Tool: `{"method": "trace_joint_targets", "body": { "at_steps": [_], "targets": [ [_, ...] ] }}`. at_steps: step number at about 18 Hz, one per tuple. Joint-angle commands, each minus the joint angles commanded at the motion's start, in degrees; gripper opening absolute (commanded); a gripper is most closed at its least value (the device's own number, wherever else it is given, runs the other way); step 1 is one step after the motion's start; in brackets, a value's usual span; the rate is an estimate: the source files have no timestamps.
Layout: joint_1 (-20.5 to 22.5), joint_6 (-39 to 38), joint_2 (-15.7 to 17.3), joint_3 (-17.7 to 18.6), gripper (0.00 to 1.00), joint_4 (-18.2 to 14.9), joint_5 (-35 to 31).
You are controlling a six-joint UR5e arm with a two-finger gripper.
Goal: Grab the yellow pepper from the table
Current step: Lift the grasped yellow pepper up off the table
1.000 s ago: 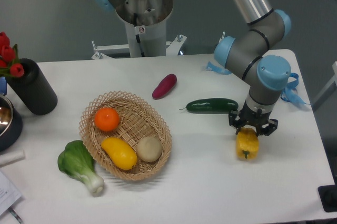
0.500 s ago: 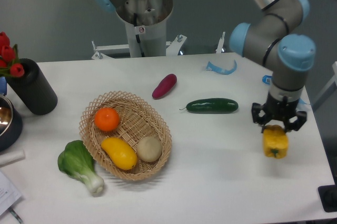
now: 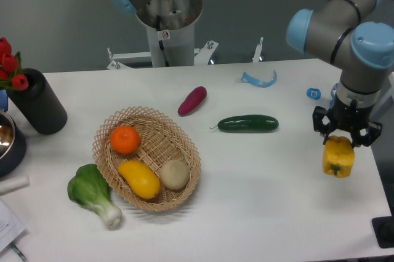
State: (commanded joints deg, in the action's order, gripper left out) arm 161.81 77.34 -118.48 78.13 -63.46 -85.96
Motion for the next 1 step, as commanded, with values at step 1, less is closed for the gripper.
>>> {"method": "trace_joint_targets", "body": {
  "at_steps": [1],
  "targets": [
    [0.0,0.0,-0.09,0.09,0.13,0.09,-0.26]
  ]
}}
